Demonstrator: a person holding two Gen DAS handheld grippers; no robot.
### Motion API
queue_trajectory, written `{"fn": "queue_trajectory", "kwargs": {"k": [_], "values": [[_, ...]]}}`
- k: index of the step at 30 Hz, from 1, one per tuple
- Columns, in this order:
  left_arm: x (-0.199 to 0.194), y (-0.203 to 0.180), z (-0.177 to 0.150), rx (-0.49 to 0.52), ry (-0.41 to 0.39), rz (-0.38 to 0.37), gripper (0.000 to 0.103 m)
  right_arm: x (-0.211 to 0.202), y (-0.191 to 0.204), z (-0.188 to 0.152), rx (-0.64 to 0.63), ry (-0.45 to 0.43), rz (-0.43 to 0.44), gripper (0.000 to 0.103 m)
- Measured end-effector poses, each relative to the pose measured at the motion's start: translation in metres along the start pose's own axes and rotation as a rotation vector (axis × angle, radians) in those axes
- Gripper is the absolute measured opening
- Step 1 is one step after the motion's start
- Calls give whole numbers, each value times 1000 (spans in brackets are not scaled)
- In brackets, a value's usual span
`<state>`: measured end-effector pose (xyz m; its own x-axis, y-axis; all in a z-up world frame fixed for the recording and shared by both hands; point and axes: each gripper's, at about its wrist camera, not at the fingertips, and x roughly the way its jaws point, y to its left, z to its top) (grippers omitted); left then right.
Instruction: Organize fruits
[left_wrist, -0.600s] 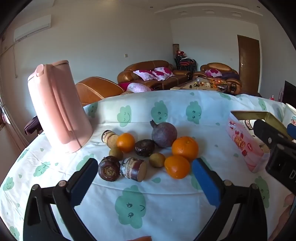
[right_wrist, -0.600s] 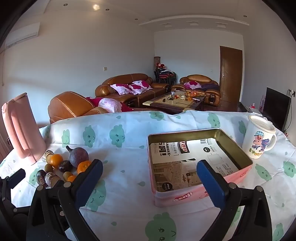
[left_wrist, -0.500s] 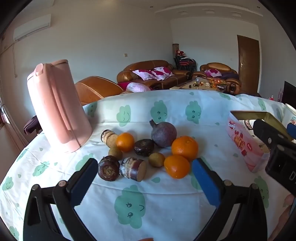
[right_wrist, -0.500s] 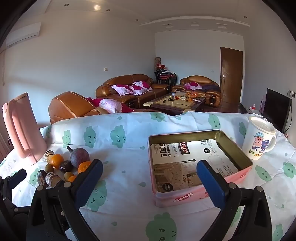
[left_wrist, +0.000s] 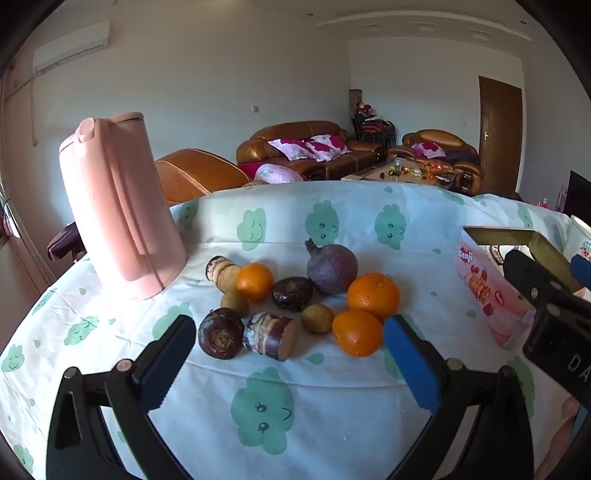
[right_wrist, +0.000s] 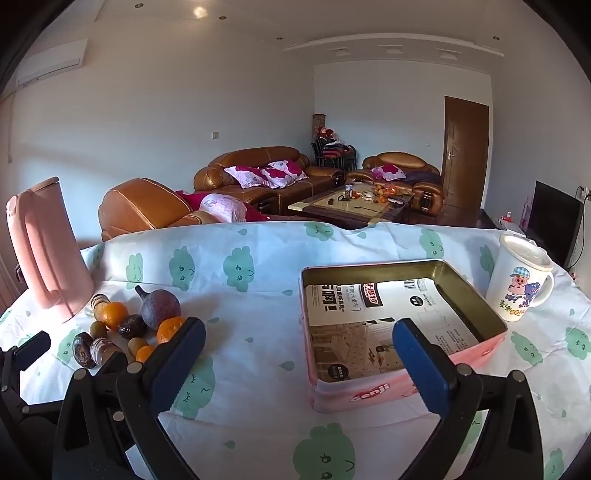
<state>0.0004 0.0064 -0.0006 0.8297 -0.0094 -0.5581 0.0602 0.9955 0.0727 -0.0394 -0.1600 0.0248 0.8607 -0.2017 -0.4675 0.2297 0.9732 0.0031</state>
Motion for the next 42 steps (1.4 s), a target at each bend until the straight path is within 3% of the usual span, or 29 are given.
{"fn": "queue_trajectory", "kwargs": {"k": [42], "values": [[-1, -3, -1, 12, 4, 0, 103, 0, 1, 1, -1, 1, 4, 102]]}}
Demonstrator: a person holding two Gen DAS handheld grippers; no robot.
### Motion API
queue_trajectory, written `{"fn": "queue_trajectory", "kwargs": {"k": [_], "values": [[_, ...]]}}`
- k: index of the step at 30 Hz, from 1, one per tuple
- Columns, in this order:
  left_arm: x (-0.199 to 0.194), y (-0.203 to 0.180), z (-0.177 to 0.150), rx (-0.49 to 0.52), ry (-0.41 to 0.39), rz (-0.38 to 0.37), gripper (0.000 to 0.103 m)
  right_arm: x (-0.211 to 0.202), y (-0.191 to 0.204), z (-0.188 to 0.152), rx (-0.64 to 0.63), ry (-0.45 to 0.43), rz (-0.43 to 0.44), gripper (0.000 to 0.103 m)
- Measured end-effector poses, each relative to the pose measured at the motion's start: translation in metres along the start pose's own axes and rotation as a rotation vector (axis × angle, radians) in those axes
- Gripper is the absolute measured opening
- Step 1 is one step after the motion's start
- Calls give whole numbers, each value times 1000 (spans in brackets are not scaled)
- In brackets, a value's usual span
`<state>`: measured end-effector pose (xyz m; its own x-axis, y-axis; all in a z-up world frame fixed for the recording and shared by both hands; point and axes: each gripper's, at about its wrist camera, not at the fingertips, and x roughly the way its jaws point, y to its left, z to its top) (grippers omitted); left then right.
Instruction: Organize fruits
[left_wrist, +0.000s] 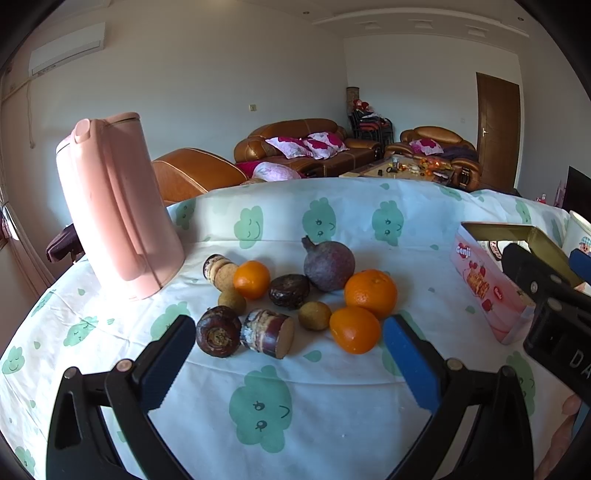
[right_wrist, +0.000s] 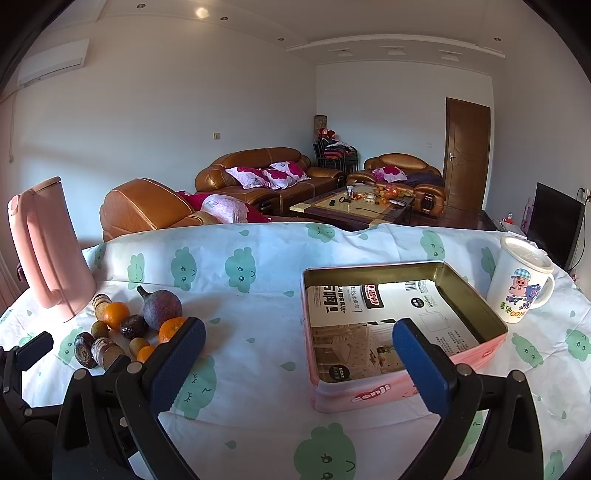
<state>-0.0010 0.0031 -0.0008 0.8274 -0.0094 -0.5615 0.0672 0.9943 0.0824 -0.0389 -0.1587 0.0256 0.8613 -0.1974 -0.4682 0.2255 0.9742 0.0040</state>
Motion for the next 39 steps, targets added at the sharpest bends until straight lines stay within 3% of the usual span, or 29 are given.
{"fn": "queue_trajectory", "kwargs": {"k": [39], "values": [[1, 0, -2, -3, 5, 0, 103, 0, 0, -1, -4, 4, 8, 102]]}}
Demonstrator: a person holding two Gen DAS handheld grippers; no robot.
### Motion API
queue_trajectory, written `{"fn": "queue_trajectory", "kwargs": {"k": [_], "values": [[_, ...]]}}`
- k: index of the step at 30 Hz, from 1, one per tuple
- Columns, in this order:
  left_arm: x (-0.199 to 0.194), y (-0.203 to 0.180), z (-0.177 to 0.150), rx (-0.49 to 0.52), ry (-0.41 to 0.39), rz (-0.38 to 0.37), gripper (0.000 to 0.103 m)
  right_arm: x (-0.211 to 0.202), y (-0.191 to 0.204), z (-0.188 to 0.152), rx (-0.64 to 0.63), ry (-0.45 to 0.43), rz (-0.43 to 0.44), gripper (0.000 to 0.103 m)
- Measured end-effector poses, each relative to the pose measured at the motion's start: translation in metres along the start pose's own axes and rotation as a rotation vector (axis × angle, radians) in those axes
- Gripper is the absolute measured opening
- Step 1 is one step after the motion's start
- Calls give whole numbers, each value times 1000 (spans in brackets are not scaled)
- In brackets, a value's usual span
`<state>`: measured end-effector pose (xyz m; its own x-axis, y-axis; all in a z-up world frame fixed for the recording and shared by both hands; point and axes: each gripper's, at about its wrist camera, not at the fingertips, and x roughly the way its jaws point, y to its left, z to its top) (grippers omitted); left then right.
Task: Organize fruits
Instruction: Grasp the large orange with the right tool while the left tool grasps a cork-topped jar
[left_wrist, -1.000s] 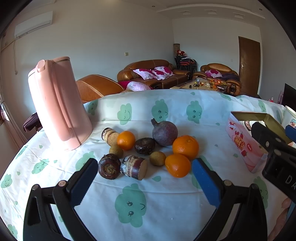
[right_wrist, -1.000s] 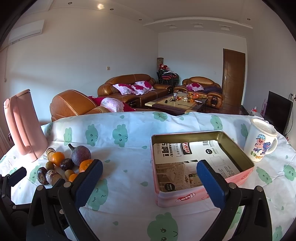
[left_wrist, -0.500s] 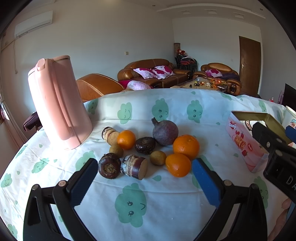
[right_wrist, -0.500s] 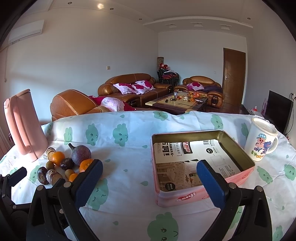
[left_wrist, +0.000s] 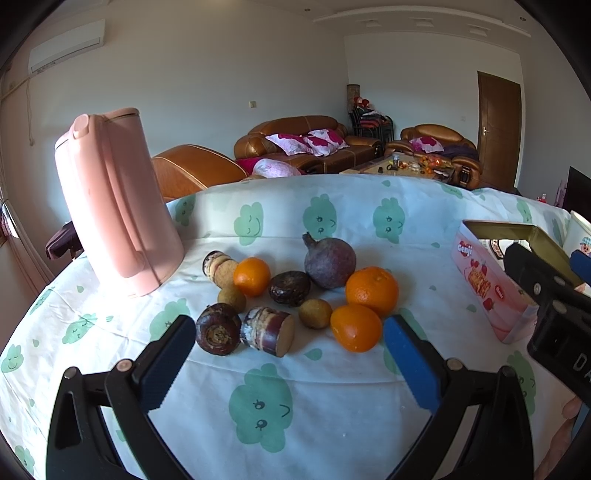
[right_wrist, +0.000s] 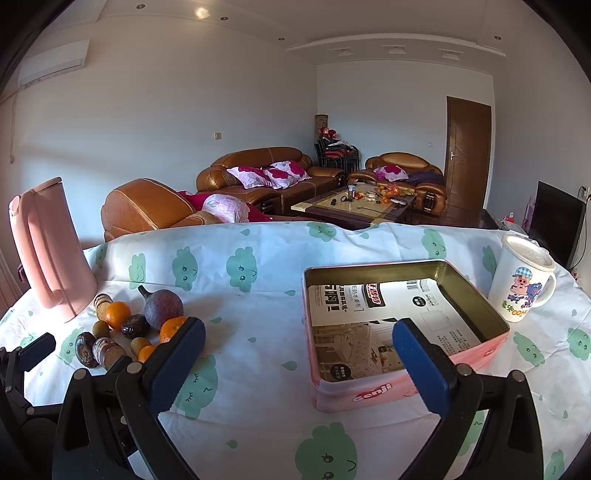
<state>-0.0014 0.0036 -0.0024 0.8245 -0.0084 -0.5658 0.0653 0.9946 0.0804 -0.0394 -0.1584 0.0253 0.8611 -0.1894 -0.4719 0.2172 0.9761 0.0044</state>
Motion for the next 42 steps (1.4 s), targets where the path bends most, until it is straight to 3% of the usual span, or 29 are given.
{"fn": "queue_trajectory", "kwargs": {"k": [10, 13, 15, 17, 24, 29, 33, 38, 42], "values": [[1, 5, -4, -6, 26, -12, 103, -5, 5, -1, -28, -23, 68, 102], [-2, 17, -10, -18, 52, -6, 97, -5, 10, -2, -53, -20, 106, 94], [-5, 31, -14, -33, 74, -21, 95, -2, 13, -3, -65, 8, 151, 76], [-10, 46, -21, -47, 88, -13, 91, 5, 17, -6, -64, 61, 218, 70], [-18, 98, -42, -116, 142, -39, 89, 17, 51, -19, -101, 195, 436, 69], [-19, 104, -42, -116, 144, -62, 84, 42, 87, -24, -173, 291, 429, 62], [-15, 105, -36, -113, 165, -100, 82, 71, 98, -24, -151, 400, 441, 59], [-13, 105, -22, -67, 143, -116, 82, 82, 112, -29, -218, 400, 377, 38], [-11, 88, -9, -31, 127, -199, 70, 78, 97, -29, -178, 415, 417, 36]]}}
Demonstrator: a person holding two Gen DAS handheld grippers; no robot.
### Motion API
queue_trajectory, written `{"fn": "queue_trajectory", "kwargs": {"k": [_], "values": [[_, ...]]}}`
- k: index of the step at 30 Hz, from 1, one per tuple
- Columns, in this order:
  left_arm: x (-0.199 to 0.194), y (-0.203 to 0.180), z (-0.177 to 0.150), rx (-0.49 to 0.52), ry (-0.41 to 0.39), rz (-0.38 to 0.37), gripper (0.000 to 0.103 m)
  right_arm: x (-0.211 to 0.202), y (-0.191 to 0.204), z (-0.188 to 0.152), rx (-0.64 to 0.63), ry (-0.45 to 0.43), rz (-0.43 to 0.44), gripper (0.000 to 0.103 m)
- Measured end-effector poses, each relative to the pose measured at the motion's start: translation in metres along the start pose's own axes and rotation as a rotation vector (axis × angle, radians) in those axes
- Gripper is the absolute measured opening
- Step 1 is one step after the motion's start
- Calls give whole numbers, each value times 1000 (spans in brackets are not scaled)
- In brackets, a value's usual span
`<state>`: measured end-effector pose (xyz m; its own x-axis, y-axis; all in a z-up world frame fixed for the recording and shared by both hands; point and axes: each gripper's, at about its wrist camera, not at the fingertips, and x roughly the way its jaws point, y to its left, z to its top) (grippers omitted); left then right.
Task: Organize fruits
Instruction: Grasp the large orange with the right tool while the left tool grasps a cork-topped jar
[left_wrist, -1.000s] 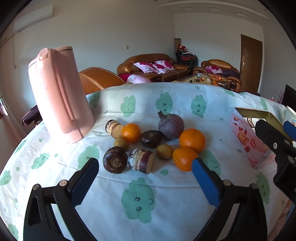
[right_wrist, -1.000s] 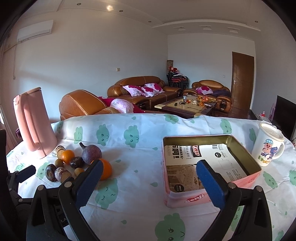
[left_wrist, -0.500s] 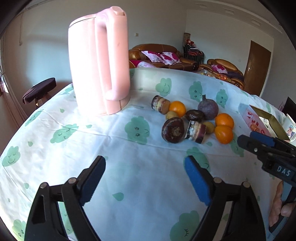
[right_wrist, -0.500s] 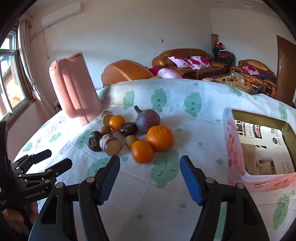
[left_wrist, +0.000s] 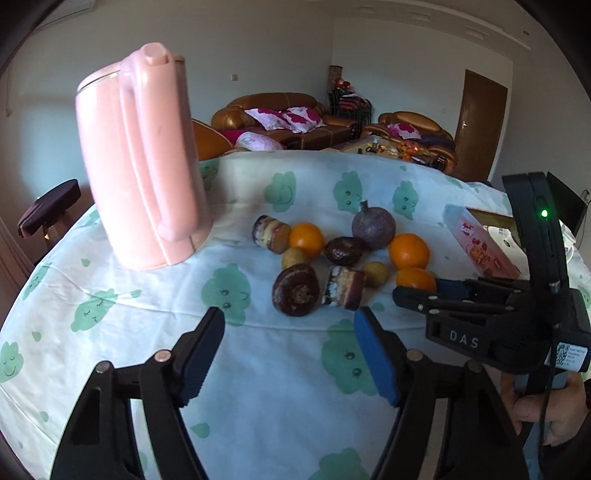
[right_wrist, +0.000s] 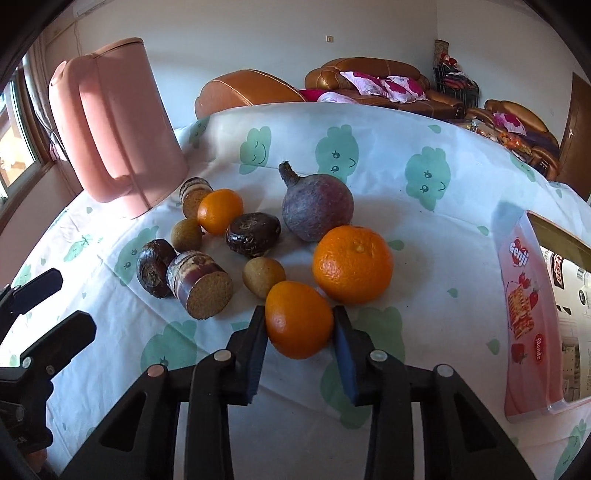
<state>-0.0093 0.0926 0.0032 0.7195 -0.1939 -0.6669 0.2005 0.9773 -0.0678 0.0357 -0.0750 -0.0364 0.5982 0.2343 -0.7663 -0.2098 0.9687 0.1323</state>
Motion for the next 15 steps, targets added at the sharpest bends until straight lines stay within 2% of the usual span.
{"fn": "queue_trajectory", "kwargs": {"k": [4, 8, 11, 15], "values": [[6, -17, 12, 32, -6, -109, 69, -30, -14, -6, 27, -64, 31, 36], [20, -39, 21, 107, -18, -178, 68, -62, -29, -13, 13, -170, 14, 36], [43, -45, 28, 111, 44, -174, 50, -70, -40, -17, 30, -191, 15, 36], [52, -45, 35, 123, 26, -174, 49, -66, -48, -16, 43, -167, 21, 36]]}}
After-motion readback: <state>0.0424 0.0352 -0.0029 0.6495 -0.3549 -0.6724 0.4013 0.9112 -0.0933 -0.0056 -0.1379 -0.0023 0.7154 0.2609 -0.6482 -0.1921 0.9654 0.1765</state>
